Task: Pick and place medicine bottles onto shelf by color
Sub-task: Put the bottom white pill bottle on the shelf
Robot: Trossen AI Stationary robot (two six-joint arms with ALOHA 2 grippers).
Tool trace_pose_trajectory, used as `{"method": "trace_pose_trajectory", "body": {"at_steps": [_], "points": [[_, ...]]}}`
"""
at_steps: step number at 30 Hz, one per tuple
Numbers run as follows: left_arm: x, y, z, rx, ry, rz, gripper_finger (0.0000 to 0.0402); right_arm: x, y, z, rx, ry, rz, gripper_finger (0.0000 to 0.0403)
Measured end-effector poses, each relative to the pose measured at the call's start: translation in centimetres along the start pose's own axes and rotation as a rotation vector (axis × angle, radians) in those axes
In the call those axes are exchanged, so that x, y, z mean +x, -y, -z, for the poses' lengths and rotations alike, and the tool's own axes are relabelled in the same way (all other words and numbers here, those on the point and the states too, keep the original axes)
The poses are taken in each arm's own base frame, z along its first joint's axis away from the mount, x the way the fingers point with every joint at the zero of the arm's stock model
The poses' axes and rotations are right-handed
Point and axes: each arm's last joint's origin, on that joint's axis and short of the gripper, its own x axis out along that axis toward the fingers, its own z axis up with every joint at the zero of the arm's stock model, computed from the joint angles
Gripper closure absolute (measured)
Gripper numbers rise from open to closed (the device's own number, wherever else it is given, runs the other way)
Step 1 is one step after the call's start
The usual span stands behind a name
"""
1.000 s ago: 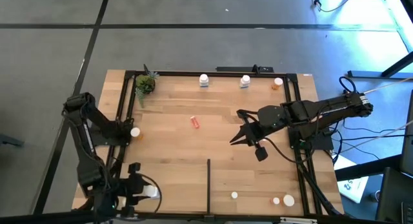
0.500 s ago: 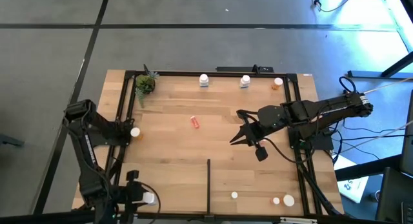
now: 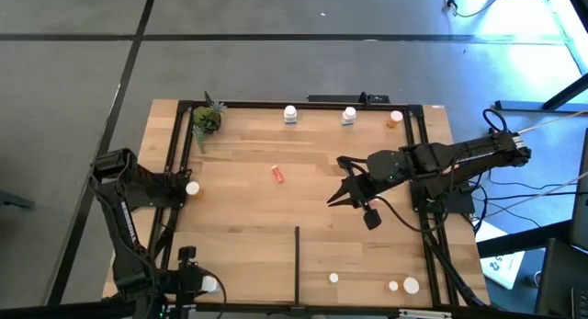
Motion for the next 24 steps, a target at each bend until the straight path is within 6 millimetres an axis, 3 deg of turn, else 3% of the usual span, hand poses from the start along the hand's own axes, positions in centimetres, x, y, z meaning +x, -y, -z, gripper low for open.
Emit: {"method": "trace_pose_trajectory", "body": {"at_steps": [24], "points": [[0.08,0.01,0.28,0.008,-0.006,-0.012,0.0236,0.00,0.00,-0.01,0.010,0.001,0.000,0.0367]]}}
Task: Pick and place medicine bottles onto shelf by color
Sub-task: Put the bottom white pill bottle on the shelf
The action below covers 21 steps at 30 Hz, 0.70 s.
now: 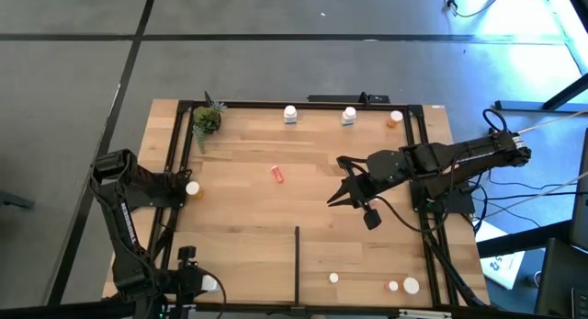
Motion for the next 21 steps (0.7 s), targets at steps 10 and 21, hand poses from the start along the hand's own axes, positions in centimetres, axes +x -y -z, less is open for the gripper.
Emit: {"method": "trace_pose_trajectory", "body": {"at_steps": [10,21], "points": [[-0.14,0.04,0.22,-0.014,-0.003,0.001,0.0236,0.00,0.00,0.00,0.001,0.000,0.000,0.0367],[-0.14,0.03,0.21,-0.040,0.000,-0.001,0.0234,0.00,0.01,0.00,0.001,0.000,0.000,0.0367]]}}
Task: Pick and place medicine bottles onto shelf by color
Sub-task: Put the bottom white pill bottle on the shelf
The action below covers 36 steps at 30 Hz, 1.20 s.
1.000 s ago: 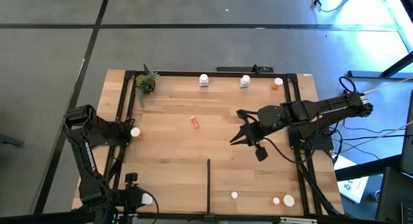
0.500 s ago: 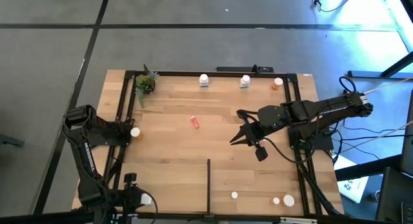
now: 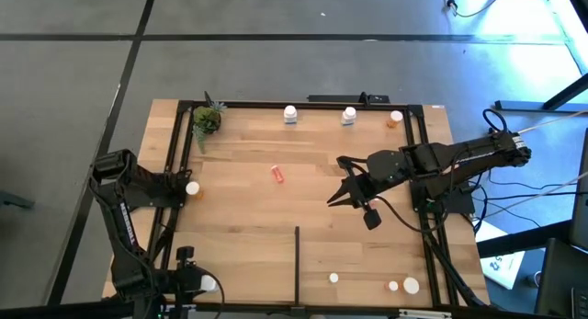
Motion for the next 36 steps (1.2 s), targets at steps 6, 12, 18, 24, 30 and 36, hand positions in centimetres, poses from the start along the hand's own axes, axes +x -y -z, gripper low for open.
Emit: {"method": "trace_pose_trajectory", "body": {"at_steps": [6,12,18,24,30,36], "points": [[0.02,0.01,0.01,-0.001,0.000,0.000,0.0224,0.00,0.00,0.00,0.000,0.000,0.000,0.0367],[0.03,0.01,0.01,-0.012,-0.002,0.000,0.0212,0.00,0.00,0.00,0.000,0.000,0.000,0.0367],[0.15,0.00,0.21,-0.048,-0.042,0.002,0.0192,0.00,0.00,0.00,0.000,0.000,0.000,0.0367],[0.15,0.00,0.19,-0.052,-0.039,0.002,0.0166,0.00,0.00,0.00,0.000,0.000,0.000,0.0367],[0.14,0.01,0.18,-0.053,-0.035,0.003,0.0125,0.00,0.00,0.00,0.000,0.000,0.000,0.0367],[0.11,0.00,0.15,-0.051,-0.032,0.003,0.0091,0.00,0.00,0.00,-0.002,0.000,0.000,0.0367]]}}
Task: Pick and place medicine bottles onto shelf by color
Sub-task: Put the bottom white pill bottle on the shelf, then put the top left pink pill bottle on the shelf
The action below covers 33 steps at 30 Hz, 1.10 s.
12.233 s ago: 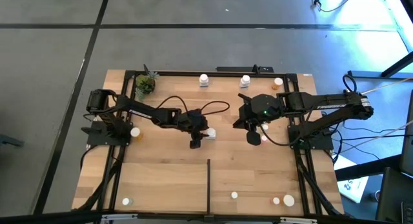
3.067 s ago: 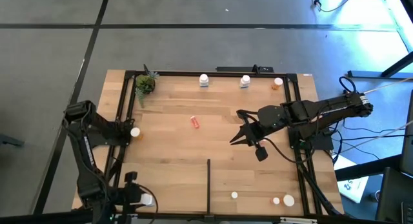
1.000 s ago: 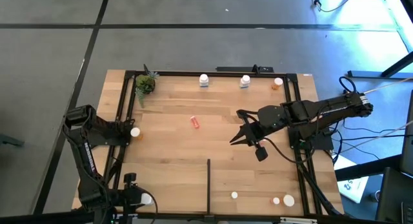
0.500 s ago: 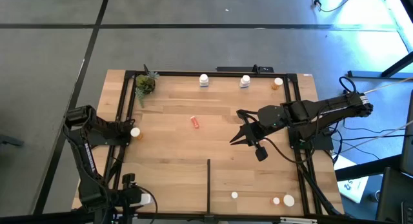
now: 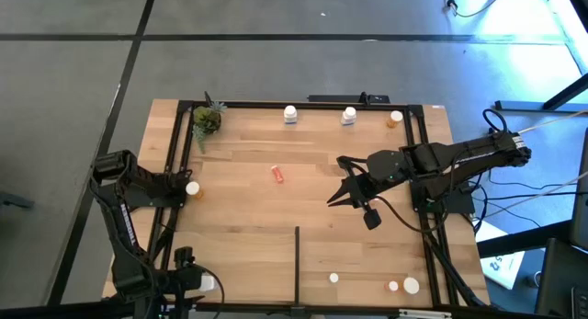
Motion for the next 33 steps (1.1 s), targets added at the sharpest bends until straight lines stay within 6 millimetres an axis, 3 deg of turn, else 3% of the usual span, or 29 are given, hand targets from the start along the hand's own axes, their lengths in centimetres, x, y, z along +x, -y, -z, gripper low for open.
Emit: {"method": "trace_pose_trajectory", "body": {"at_steps": [10,21,33], "points": [[-1.1,-0.4,-0.6,0.016,0.007,0.027,0.0087,0.0,0.0,0.0,-0.001,0.000,0.000,0.0367],[-3.7,-2.6,-2.1,0.024,0.009,0.013,0.0090,0.0,0.0,0.0,-0.001,0.000,0.000,0.0367],[-3.7,-7.7,-8.1,-0.176,0.032,-0.158,0.0091,0.0,0.0,0.0,-0.001,0.000,0.000,0.0367]]}}
